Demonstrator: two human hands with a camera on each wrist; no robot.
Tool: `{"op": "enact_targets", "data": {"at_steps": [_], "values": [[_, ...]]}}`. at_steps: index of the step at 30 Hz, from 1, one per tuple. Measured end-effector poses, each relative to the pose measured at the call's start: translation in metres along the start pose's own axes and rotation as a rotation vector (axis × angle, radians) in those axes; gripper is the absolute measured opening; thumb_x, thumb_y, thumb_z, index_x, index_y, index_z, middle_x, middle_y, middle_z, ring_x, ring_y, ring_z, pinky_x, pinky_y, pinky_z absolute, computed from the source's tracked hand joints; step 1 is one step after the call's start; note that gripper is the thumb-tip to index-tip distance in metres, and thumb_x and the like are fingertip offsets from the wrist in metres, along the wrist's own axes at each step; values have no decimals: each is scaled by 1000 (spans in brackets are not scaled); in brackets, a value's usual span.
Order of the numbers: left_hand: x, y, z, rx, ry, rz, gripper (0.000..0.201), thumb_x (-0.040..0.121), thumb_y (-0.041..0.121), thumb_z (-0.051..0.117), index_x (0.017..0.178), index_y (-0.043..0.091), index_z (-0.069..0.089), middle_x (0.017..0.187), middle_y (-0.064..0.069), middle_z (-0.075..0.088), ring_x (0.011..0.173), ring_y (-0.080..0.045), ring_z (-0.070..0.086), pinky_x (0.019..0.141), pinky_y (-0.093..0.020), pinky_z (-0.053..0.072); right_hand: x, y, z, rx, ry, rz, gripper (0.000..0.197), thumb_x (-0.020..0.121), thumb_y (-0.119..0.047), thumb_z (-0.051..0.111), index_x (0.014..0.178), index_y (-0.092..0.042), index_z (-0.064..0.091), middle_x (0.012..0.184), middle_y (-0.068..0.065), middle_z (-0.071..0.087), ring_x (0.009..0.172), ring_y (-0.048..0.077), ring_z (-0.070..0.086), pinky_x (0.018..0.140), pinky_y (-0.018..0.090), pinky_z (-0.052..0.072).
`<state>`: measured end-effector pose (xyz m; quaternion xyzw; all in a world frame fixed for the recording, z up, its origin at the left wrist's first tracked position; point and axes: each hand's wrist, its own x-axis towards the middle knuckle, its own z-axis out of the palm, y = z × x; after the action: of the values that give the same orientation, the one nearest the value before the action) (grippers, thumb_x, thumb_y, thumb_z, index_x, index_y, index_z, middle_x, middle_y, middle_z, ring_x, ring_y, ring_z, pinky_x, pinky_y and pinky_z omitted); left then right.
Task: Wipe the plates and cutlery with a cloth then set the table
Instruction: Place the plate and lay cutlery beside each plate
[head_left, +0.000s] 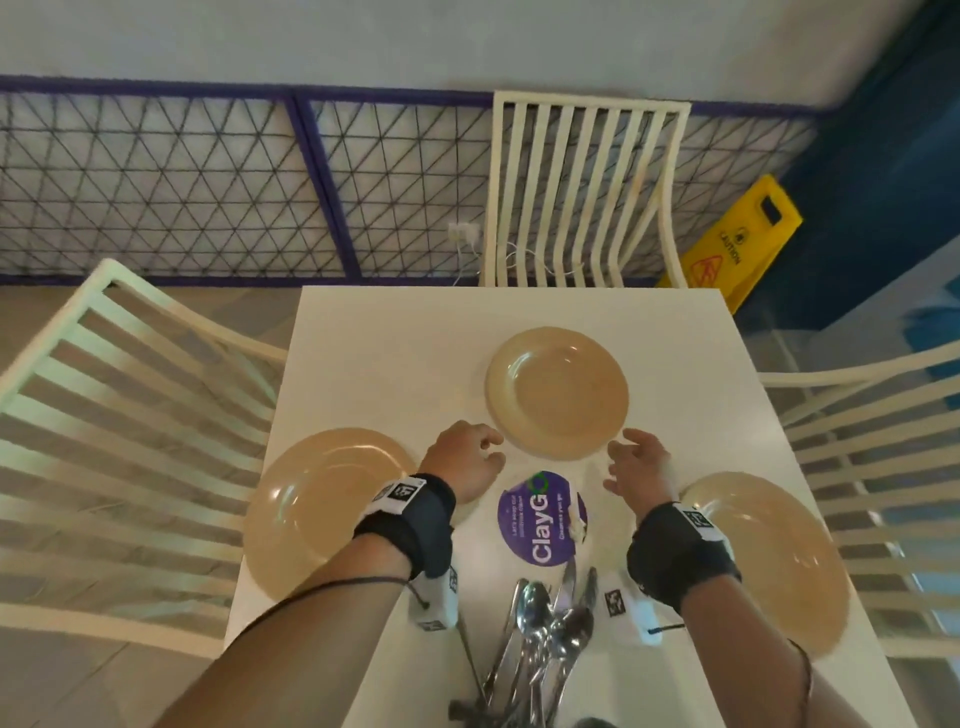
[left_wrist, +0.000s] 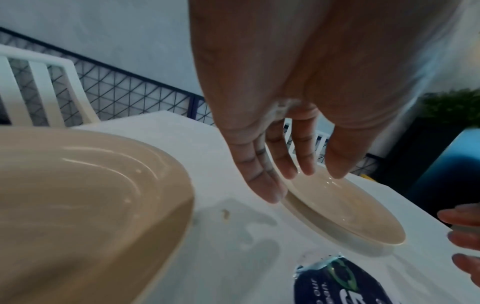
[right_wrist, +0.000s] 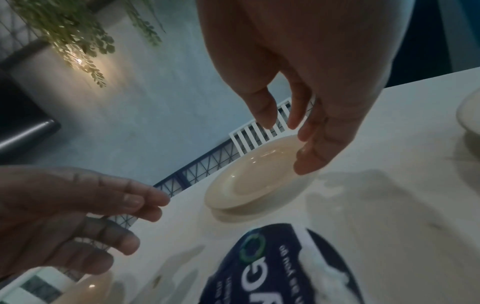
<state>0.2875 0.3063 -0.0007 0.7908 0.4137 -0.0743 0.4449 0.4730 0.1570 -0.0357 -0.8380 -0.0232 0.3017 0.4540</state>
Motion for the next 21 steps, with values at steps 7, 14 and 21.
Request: {"op": "enact_targets", "data": {"at_steps": [7,14,21], "values": [[77,32,26,-123,176,-277,54,87,19,54,140,19,47,131,-14,51,113,-38,59,101,-43,50,66,3,-4,-24,-136,154,67,93,-21,62,153,-18,32,143,15,49,100,32,66,79,44,61],[124,45,33,-167,234,-370,56,73,9,61,128,16,51,122,-10,62,113,-35,59,97,-45,53,103,-12,-2,99,-252,161,64,97,-8,51,156,-14,27,118,13,63,92,32,67,85,47,60],[162,60,4,-181,325,-345,56,75,8,61,128,21,53,117,-9,65,109,-36,61,94,-47,56,149,-44,14,134,-342,173,65,94,-11,52,154,-20,29,121,18,67,81,27,67,81,46,62]]}}
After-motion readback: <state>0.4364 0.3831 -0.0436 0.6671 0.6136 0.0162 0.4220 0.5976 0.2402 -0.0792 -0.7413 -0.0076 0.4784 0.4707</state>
